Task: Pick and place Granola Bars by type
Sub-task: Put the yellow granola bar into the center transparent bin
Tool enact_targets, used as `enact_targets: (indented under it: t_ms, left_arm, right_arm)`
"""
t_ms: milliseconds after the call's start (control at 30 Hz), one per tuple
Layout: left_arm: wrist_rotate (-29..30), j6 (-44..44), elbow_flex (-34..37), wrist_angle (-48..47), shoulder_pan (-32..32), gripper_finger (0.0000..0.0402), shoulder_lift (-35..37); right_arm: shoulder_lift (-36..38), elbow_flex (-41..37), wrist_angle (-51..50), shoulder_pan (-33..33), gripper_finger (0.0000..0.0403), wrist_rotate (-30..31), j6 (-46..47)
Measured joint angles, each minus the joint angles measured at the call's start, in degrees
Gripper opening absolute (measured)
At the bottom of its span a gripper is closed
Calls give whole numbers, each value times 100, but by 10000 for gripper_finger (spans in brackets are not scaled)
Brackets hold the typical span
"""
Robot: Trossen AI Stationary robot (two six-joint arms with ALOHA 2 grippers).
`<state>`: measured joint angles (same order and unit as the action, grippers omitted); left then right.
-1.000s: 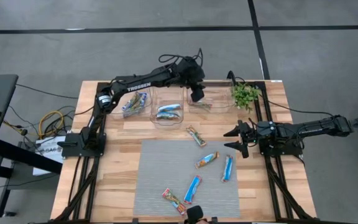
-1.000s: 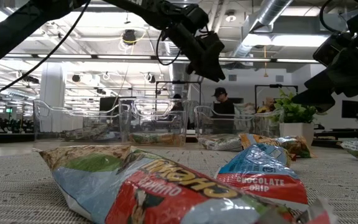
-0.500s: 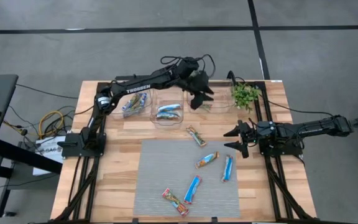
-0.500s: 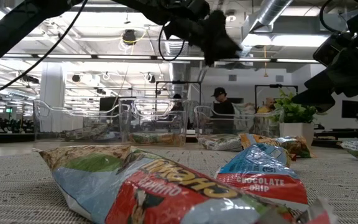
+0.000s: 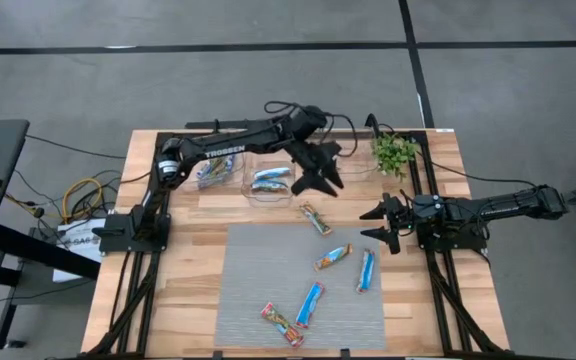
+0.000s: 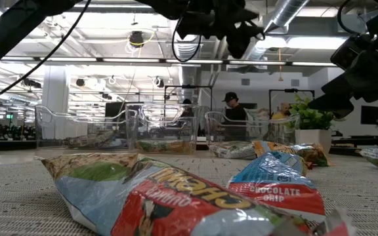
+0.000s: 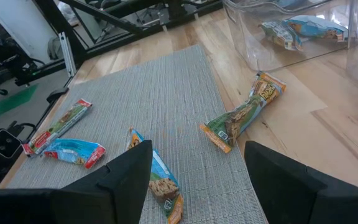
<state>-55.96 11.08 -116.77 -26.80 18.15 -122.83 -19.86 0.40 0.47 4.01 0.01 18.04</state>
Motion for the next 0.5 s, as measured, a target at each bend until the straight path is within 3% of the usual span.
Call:
enact_targets:
  t_ms: [300,500]
  left_arm:
    - [2836,2750,45,-2254,-627,157,0]
    - [3234,2914,450,-2284,-846,157,8]
  right_arm:
    - [0,0,0,2,249,0,0]
    - [0,0,0,2,249,0,0]
